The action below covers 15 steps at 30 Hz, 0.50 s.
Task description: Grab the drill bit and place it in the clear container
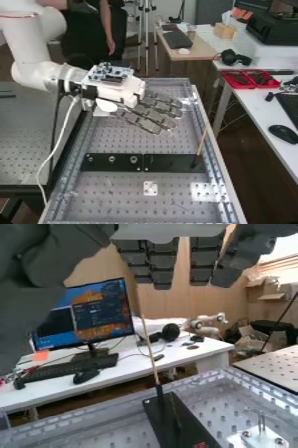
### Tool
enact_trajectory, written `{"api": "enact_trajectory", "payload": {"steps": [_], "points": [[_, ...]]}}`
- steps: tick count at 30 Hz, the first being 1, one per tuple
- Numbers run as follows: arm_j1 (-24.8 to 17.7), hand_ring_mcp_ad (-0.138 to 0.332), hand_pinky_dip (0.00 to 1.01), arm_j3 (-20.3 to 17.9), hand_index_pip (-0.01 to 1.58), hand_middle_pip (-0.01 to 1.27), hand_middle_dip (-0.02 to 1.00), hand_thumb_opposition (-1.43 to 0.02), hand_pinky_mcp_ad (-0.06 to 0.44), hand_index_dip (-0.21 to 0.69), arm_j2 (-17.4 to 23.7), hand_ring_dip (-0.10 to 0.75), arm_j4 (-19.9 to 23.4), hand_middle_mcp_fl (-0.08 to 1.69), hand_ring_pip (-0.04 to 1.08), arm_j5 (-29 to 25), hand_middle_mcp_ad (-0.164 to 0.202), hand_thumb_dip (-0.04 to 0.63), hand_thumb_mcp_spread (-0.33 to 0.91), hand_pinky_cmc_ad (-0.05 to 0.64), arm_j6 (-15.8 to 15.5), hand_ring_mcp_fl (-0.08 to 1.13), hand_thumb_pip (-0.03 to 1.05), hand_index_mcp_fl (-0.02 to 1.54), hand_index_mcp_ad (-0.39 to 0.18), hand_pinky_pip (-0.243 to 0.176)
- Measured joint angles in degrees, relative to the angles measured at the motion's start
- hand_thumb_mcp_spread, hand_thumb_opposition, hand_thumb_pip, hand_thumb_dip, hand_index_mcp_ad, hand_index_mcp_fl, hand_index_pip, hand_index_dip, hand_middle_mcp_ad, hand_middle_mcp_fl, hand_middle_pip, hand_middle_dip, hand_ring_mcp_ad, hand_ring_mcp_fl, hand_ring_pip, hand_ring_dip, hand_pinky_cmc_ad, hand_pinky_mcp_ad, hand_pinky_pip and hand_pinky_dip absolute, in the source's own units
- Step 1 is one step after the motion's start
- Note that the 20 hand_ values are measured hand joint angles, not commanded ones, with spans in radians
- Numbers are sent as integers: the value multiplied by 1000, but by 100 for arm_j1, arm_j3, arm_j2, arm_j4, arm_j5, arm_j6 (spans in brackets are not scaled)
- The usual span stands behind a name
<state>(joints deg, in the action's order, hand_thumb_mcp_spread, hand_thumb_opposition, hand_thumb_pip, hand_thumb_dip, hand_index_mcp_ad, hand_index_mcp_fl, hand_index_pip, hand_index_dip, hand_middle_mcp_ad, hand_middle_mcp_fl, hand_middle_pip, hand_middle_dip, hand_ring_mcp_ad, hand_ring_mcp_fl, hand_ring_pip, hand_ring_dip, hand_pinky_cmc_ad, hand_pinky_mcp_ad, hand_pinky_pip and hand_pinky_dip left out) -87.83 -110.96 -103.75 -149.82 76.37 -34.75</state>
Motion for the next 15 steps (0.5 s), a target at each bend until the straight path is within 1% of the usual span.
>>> {"api": "enact_trajectory", "payload": {"steps": [1,3,5,6,9,11,12,14,15], "points": [[8,215,276,-8,66,154,24,-665,145,173,-61,-21,67,31,103,-36,89,9,215,246,18,12,333,24,75,-113],[21,215,278,-14,65,154,24,-663,145,168,-142,-21,166,45,101,-80,89,9,229,246,41,9,333,24,75,-113],[38,211,278,-11,63,154,24,-679,145,171,-237,-21,261,45,101,-136,87,9,246,244,71,7,400,24,75,-113],[46,211,288,-9,68,154,24,-679,145,176,-273,-21,290,45,105,-158,87,9,255,248,86,12,410,24,75,-113],[82,211,290,19,72,159,35,-696,147,188,-425,-21,403,45,101,-258,91,33,257,244,134,9,417,31,72,-115],[110,209,304,55,72,159,35,-696,150,188,-548,-21,484,45,101,-333,87,35,260,248,182,10,468,44,72,-115],[116,209,304,62,72,159,35,-696,150,188,-576,-21,510,45,103,-352,87,47,262,244,193,7,476,49,72,-115],[143,209,307,97,68,155,33,-696,148,188,-693,-21,640,61,103,-428,91,47,262,244,235,10,478,75,72,-115],[149,209,309,104,66,154,31,-698,148,182,-713,-21,661,58,101,-437,87,63,258,248,245,9,483,93,72,-115]]}}
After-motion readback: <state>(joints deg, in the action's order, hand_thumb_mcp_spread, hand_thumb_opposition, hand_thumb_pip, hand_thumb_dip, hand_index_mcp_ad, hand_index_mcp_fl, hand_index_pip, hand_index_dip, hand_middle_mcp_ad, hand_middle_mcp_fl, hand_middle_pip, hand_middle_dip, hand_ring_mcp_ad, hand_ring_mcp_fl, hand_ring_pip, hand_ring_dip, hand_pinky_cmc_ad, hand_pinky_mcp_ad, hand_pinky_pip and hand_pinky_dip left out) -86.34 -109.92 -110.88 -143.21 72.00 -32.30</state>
